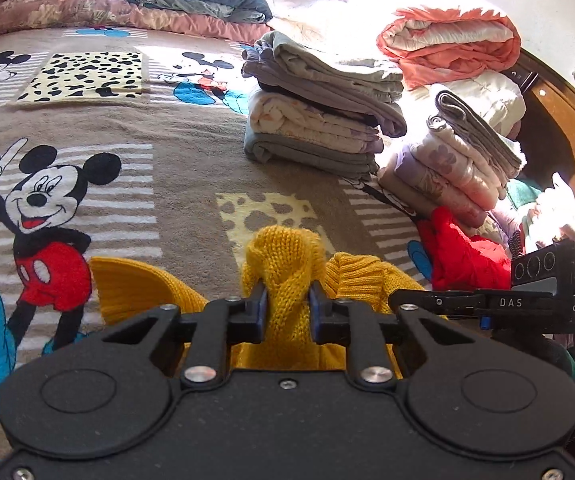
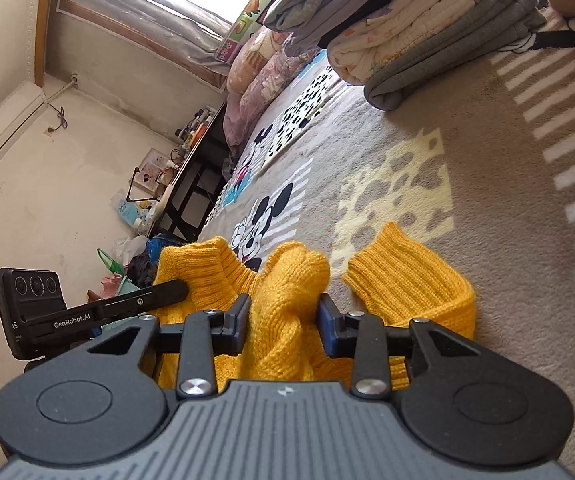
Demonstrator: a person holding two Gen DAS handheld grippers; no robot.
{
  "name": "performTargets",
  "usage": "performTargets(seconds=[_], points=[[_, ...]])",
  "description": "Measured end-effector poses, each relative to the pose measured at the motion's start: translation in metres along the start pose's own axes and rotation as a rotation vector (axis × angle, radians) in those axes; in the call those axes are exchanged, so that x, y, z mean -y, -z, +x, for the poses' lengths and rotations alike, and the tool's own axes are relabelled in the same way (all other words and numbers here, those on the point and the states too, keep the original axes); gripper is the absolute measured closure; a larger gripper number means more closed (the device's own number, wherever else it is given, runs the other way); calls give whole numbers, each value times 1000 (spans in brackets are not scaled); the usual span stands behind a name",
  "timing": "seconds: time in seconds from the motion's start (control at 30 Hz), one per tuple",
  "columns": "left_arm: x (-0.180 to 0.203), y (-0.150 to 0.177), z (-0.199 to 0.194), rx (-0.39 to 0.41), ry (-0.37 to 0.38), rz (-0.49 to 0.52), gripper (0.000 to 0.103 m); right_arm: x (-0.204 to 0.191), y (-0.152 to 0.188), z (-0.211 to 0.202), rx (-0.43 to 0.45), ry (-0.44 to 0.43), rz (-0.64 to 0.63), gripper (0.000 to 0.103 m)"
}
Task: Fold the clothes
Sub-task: 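Lift the sweater with the left gripper while the right gripper lifts another edge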
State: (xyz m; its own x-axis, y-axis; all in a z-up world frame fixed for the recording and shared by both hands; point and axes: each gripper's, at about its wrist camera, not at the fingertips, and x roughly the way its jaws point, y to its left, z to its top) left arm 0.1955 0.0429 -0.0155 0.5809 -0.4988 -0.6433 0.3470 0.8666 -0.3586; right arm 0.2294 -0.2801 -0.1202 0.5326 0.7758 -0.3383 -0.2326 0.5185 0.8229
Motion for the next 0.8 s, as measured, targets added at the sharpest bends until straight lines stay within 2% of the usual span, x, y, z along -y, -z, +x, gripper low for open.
performTargets(seconds=[0.3, 0.43, 0.53, 0.6, 0.67, 0.7, 0.8], points=[[28, 73, -65, 87, -24, 5, 87, -43, 61, -54, 17, 2, -108, 75], [41, 100, -78, 109, -43, 45, 88, -62, 93, -68, 0, 30, -199, 75], [46, 106, -79, 118, -70, 71, 88, -76, 110, -72, -1, 75, -277, 75], [48, 108, -79, 119, -81, 91, 88, -85, 113, -69, -3, 121, -339, 68], [56, 112, -86, 127, -73, 126, 88, -94, 111, -65, 1, 160, -390, 37], [61, 115, -90, 135, -65, 152, 88, -100, 110, -62, -3, 174, -428, 35], [69, 123, -94, 143, -97, 200, 88, -114, 107, -56, -37, 188, -512, 37]])
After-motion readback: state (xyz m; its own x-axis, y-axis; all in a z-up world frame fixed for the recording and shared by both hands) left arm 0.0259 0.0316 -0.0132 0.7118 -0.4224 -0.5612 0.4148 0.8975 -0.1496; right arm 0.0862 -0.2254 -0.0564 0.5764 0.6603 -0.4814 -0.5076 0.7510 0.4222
